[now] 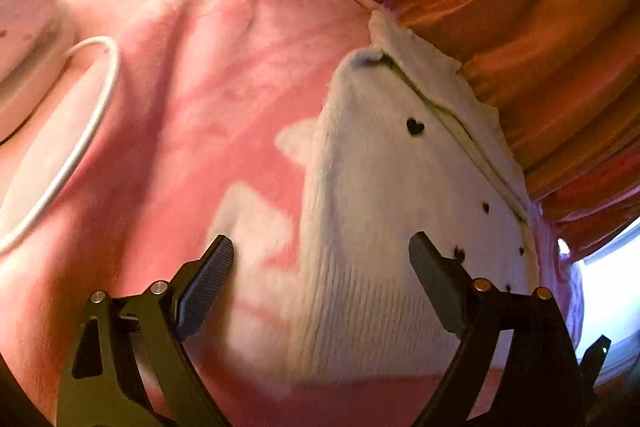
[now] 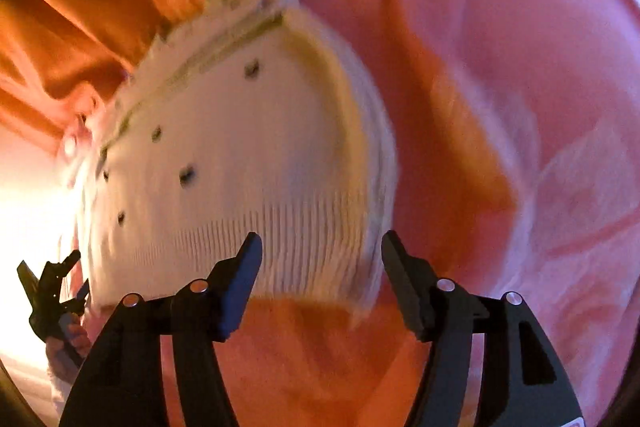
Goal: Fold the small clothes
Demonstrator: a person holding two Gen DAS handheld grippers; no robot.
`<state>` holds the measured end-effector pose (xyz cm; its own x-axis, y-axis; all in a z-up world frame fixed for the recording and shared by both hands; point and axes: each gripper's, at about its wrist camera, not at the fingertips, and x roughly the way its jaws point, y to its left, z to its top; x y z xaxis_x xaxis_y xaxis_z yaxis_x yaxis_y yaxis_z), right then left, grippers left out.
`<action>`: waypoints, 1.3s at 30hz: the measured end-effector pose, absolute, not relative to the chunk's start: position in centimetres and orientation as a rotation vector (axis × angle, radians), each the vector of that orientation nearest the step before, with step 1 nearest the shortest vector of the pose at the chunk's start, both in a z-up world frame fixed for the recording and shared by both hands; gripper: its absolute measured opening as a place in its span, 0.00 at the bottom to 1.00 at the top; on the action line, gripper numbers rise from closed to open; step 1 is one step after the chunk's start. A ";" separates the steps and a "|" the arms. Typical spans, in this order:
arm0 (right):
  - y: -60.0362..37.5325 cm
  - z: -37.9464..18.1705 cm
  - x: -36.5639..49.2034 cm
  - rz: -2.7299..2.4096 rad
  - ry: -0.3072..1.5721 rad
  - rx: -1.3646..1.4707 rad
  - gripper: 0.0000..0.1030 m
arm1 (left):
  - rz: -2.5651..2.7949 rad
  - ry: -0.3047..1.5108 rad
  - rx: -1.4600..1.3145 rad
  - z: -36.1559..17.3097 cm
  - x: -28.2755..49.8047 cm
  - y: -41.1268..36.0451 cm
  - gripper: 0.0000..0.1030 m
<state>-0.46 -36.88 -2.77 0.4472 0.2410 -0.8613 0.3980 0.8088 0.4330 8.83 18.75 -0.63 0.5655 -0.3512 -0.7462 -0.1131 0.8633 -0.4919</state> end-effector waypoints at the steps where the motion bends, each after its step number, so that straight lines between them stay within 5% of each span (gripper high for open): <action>1: -36.7 -3.1 -0.7 -0.109 1.126 0.636 0.62 | -0.150 0.971 -0.515 -0.6 8.4 18.4 0.86; 5: -35.6 -2.9 -0.5 -0.066 1.076 0.622 0.70 | -0.158 1.001 -0.472 -0.9 6.9 16.4 0.87; 8: -34.9 -2.9 0.0 -0.044 1.047 0.591 0.63 | -0.162 1.018 -0.472 -0.8 6.9 15.4 0.81; 9: -34.7 -3.0 0.5 -0.031 1.043 0.589 0.39 | -0.177 1.022 -0.486 -0.7 7.1 15.2 0.64; 10: -34.7 -3.0 0.8 -0.014 1.043 0.600 0.22 | -0.179 1.037 -0.493 -0.7 7.5 15.1 0.32; 11: -35.0 -2.8 1.0 0.005 1.028 0.637 0.10 | -0.188 1.062 -0.501 -0.8 7.8 15.2 0.14; 12: -35.3 -2.4 1.0 0.015 1.005 0.664 0.09 | -0.199 1.095 -0.538 -1.0 8.3 15.3 0.08; 20: -37.6 6.2 -5.1 0.029 0.773 0.617 0.07 | -0.253 0.960 -0.438 6.4 3.7 15.6 0.06; 33: -38.3 6.3 -17.6 0.039 0.941 0.634 0.04 | -0.314 1.079 -0.417 7.5 -9.0 16.1 0.06; 39: -39.8 12.2 -12.6 0.102 0.758 0.561 0.04 | -0.348 0.981 -0.394 11.7 -5.2 15.8 0.06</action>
<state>-12.57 -39.79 12.24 0.7288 0.2844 -0.6229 0.1096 0.8494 0.5162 -5.22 15.79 11.67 0.5116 -0.4545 -0.7292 0.1065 0.8756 -0.4711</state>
